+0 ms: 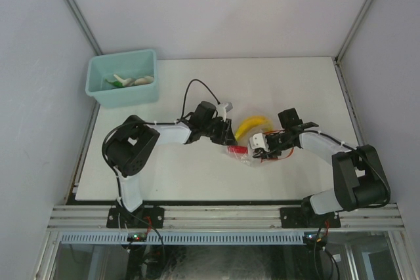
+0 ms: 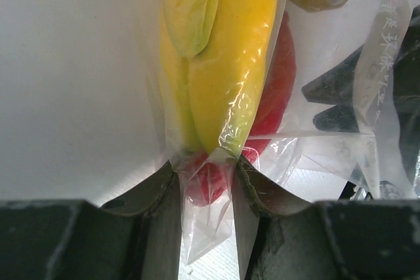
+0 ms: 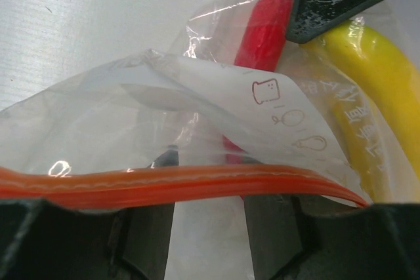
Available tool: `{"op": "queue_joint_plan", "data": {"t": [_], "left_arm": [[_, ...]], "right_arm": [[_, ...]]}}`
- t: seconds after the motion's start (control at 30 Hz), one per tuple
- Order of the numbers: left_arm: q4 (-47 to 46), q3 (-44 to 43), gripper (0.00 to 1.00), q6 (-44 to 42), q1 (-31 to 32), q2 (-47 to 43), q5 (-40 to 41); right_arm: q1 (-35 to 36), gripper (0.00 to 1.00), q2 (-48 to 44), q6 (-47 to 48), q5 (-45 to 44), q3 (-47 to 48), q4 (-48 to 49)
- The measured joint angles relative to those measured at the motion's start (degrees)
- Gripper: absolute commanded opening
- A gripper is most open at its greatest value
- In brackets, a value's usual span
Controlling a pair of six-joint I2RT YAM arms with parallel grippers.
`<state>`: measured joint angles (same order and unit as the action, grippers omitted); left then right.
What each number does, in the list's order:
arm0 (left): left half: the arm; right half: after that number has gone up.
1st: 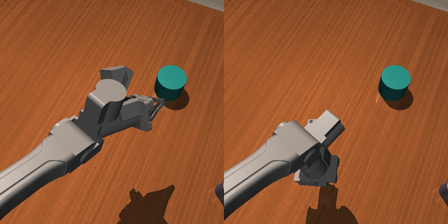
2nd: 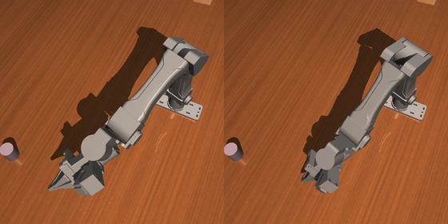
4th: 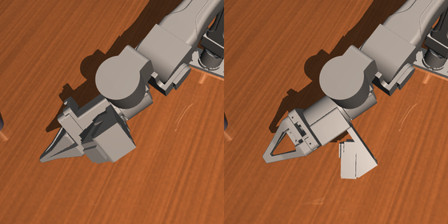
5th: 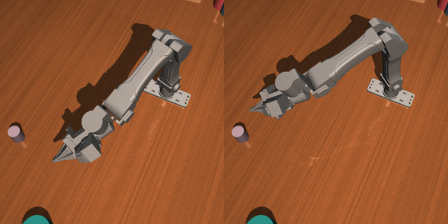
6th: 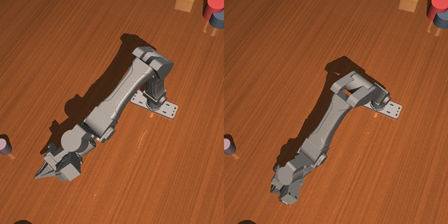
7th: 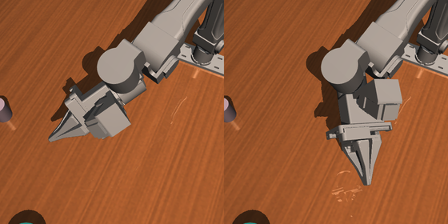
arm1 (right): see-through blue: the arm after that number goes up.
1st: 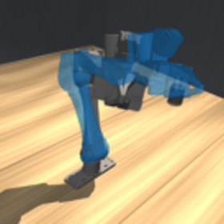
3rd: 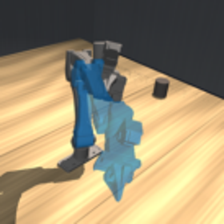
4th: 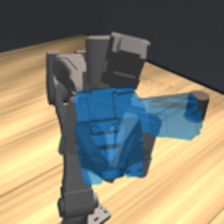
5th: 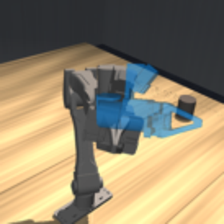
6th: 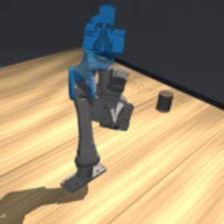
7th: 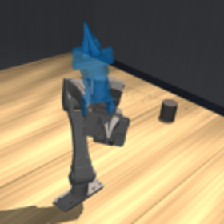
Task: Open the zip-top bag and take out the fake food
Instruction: Pick up the fake vegetable from the zipper food storage bag.
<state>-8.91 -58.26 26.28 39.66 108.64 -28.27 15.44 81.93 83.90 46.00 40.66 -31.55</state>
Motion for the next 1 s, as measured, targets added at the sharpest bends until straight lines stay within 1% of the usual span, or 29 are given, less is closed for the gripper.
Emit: {"op": "queue_joint_plan", "data": {"t": [0.23, 0.4, 0.53, 0.6, 0.73, 0.87, 1.0], "left_arm": [[0.7, -0.8, 0.33, 0.0, 0.1, 0.5, -0.5], [0.7, -1.0, 0.33, 0.0, 0.2, 0.9, -0.7], [0.8, -1.0, 0.33, 0.0, 0.3, 0.9, -0.7], [1.0, -1.0, 0.31, -0.1, 0.3, 0.9, -0.7], [2.0, -1.2, 0.29, -0.7, 0.3, 0.9, -0.5], [3.4, -1.7, 0.29, -1.9, 0.3, 0.9, -0.3], [5.2, -2.5, 0.29, -3.0, 0.4, 0.9, 0.0]], "right_arm": [[2.7, 0.49, 2.8, -3.4, -2.5, 0.0, 1.6], [3.4, 0.49, 4.3, -6.9, -4.5, 0.0, 4.2], [3.8, 0.43, 4.7, -8.5, -5.0, 0.1, 5.1], [3.8, 0.4, 4.6, -7.9, -4.1, 0.9, 3.5], [3.3, 0.39, 4.5, -5.2, -0.7, 4.3, -1.9], [2.5, 0.41, 4.0, -4.2, 0.4, 5.8, -3.5], [1.5, 0.49, 4.0, -4.6, -0.6, 5.9, -2.6]]}}
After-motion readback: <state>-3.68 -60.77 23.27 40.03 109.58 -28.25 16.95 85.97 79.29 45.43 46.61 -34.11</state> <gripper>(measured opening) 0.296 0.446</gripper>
